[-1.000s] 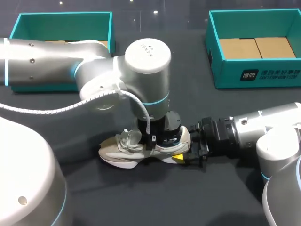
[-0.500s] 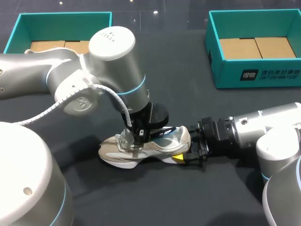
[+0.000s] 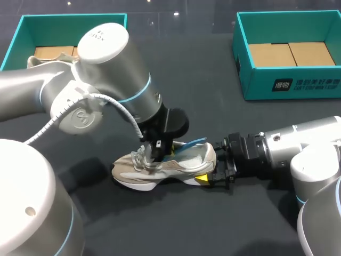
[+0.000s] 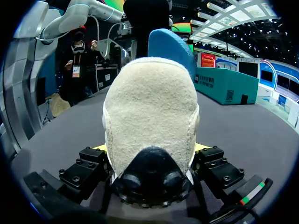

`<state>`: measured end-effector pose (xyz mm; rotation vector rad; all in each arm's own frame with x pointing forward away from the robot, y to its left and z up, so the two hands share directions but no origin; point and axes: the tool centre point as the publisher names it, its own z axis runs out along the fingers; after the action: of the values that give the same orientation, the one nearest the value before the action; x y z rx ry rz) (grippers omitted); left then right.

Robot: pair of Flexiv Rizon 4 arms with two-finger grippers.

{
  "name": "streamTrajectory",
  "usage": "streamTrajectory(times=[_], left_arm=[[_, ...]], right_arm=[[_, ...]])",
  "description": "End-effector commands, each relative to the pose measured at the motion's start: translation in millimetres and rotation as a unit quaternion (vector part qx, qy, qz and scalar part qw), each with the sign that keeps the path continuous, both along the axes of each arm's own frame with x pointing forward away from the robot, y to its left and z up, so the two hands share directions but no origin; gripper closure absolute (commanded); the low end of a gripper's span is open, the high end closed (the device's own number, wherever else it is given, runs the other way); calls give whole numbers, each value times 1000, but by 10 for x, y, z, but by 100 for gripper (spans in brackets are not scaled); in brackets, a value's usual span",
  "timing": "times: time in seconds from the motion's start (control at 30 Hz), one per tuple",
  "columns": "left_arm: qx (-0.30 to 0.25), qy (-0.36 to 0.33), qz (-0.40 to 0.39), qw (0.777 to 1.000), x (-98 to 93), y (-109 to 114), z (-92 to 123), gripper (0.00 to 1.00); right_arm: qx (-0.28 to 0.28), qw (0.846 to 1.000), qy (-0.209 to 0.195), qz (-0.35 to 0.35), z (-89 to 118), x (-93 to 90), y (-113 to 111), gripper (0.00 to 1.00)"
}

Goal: Take the shoe out of the shoebox, open the shoe tongue, remove and reinsert the insole, then place the shoe into the shoebox

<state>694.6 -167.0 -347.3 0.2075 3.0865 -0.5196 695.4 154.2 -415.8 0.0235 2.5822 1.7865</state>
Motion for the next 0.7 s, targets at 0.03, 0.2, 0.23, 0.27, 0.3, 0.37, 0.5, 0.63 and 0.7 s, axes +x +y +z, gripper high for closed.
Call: streamTrajectory(times=[0.03,0.2,0.23,0.27,0.3,0.37,0.5,0.63,0.7], left_arm=[[5,-6,-1,1000,27,-116,98,100],[3,-21,-1,1000,60,-302,208,100],[3,-22,-2,1000,66,-326,217,100],[3,-23,-2,1000,75,-373,238,100],[4,-25,-2,1000,79,-405,249,100],[9,-29,-1,1000,82,-464,254,100],[19,-33,2,999,85,-529,237,100],[22,-35,2,999,74,-540,233,93],[22,-38,4,999,58,-526,240,80]], right_arm=[[-3,1000,0,0,-25,-2,10,100],[-3,1000,0,0,-25,-2,10,100],[-3,1000,0,0,-25,-2,10,100],[-3,1000,0,0,-25,-2,10,100],[-3,1000,0,0,-25,-2,10,100],[-3,1000,0,0,-25,-2,10,100],[-3,1000,0,0,-25,-2,10,100],[-3,1000,0,0,-25,-2,10,100],[-3,1000,0,0,-25,-2,10,100]])
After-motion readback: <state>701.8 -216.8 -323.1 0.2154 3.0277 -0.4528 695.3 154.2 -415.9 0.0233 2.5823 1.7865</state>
